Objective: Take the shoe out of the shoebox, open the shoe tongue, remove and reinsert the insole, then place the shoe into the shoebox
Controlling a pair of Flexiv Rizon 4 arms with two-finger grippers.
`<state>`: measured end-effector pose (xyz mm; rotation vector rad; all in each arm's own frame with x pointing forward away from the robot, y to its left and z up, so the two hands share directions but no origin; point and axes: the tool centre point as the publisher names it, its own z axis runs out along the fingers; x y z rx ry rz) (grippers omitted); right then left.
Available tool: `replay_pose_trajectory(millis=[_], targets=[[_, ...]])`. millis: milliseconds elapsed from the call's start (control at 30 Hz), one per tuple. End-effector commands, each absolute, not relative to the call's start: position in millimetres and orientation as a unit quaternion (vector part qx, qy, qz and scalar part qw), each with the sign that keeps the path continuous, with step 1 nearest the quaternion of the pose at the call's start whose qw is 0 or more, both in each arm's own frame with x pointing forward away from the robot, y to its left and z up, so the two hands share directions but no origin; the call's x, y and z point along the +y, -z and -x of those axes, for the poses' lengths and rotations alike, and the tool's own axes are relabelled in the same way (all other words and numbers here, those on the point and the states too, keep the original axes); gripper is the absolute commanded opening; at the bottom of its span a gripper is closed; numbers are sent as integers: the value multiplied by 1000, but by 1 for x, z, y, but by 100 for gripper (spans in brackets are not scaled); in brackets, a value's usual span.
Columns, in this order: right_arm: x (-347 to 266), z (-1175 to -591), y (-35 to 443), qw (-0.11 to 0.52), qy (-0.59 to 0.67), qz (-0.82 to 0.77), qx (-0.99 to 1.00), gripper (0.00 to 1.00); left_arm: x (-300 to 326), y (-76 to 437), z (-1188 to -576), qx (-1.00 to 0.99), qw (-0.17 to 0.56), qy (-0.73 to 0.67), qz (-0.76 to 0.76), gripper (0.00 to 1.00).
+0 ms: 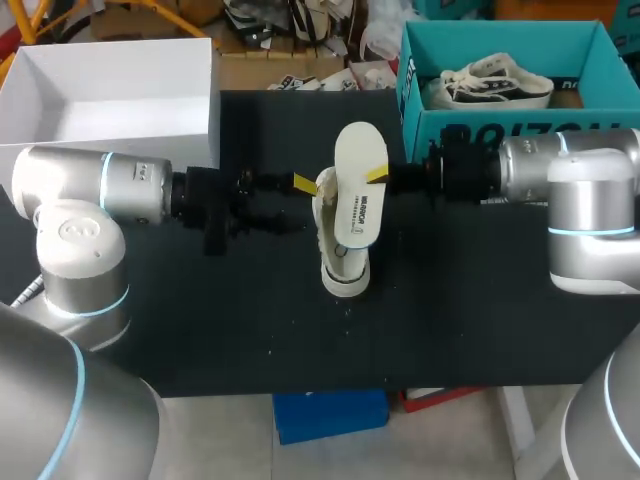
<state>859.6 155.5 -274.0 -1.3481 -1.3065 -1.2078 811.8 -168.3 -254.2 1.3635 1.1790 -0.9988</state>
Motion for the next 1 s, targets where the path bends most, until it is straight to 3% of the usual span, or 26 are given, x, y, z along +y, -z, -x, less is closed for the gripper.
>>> replay_pose_trajectory(millis=[33, 300, 333, 400, 433, 567, 667, 1000], targets=[[157, -859, 274, 438, 486, 544, -526, 0, -177, 259, -814, 509, 534, 394, -548, 100], [157, -859, 274, 438, 486, 544, -526, 0, -185, 256, -830, 517, 551, 394, -524, 100], [157, -859, 274, 438, 486, 544, -526, 0, -186, 256, -832, 516, 552, 398, -520, 97], [157, -859, 274, 438, 486, 544, -526, 0, -189, 257, -836, 516, 551, 401, -519, 73], [157, -859, 274, 438, 486, 544, -526, 0, -191, 258, -837, 515, 552, 406, -515, 69], [157, -859, 274, 438, 486, 544, -526, 0, -197, 261, -842, 514, 551, 415, -510, 63], [157, -859, 274, 438, 486, 544, -526, 0, -201, 263, -846, 514, 551, 420, -506, 66], [157, -859, 274, 438, 486, 544, -526, 0, -218, 267, -859, 513, 551, 429, -499, 47]])
